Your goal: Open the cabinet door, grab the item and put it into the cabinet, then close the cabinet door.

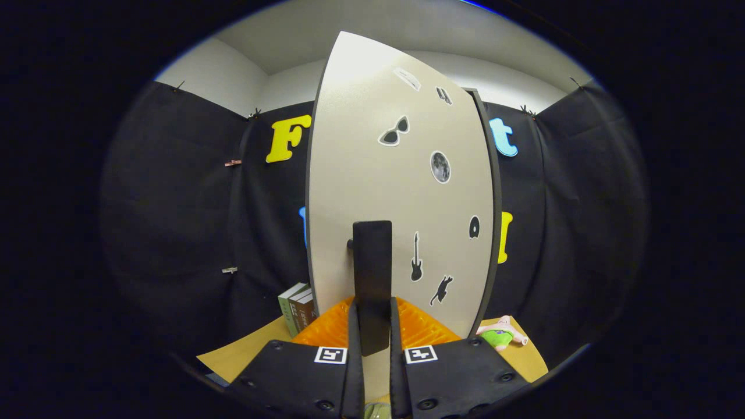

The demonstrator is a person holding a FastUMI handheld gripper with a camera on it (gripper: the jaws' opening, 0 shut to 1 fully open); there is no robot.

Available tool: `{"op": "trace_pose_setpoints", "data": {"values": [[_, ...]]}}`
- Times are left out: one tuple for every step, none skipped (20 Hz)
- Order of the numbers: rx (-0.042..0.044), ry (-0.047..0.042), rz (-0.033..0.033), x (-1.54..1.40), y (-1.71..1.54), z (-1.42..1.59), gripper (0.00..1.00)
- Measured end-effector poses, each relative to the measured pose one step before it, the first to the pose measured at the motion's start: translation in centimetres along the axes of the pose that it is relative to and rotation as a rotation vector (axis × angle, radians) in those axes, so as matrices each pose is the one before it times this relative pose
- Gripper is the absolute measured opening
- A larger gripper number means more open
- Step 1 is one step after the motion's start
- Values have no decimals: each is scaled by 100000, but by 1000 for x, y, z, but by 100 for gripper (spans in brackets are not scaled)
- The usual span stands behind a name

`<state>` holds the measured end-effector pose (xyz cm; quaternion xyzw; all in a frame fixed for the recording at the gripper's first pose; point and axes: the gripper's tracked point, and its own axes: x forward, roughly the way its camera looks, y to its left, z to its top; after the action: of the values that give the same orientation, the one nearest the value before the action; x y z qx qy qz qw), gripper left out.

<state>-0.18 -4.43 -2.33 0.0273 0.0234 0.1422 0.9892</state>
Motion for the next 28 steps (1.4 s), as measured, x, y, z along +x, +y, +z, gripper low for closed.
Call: {"op": "trace_pose_setpoints", "data": {"values": [[606, -526, 2085, -671, -597, -30, 21], [590, -693, 1602, -717, -685, 81, 21], [153, -7, 1265, -738, -567, 31, 21], [-297, 472, 1079, -720, -606, 119, 21], [-645, 445, 1058, -652, -402, 145, 21], [-250, 166, 951, -532, -547, 20, 21], [304, -210, 484, -465, -655, 164, 21], [319, -580, -453, -557, -763, 67, 21], [6, -792, -1311, -468, -764, 68, 21], [-347, -835, -1605, -532, -722, 102, 21], [-704, -585, -1872, -243, -732, -28, 20], [-902, -503, -2088, -345, -751, 157, 20], [-744, -229, -2402, -158, -794, 76, 20], [-374, 319, -2144, -365, -899, -92, 20], [232, -228, -1920, -736, -1366, 122, 20], [663, -752, -1686, -544, -1099, 251, 20], [832, -461, -1809, -112, -869, 84, 20], [1014, -428, -1775, -181, -838, 21, 20], [1056, -160, -1624, -21, -572, -94, 20], [944, -138, -1184, -140, -578, 61, 20], [680, -327, -999, -246, -803, 83, 20], [232, -56, -607, -122, -457, 77, 19], [86, -371, -880, -113, -576, -22, 17], [237, -313, -1114, -173, -531, 50, 16], [503, -185, -810, -257, -509, 41, 15], [680, -251, -227, -147, -227, 18, 15], [225, -229, 93, -358, -136, -47, 15], [-414, -315, -201, -232, -150, -85, 15]]}}
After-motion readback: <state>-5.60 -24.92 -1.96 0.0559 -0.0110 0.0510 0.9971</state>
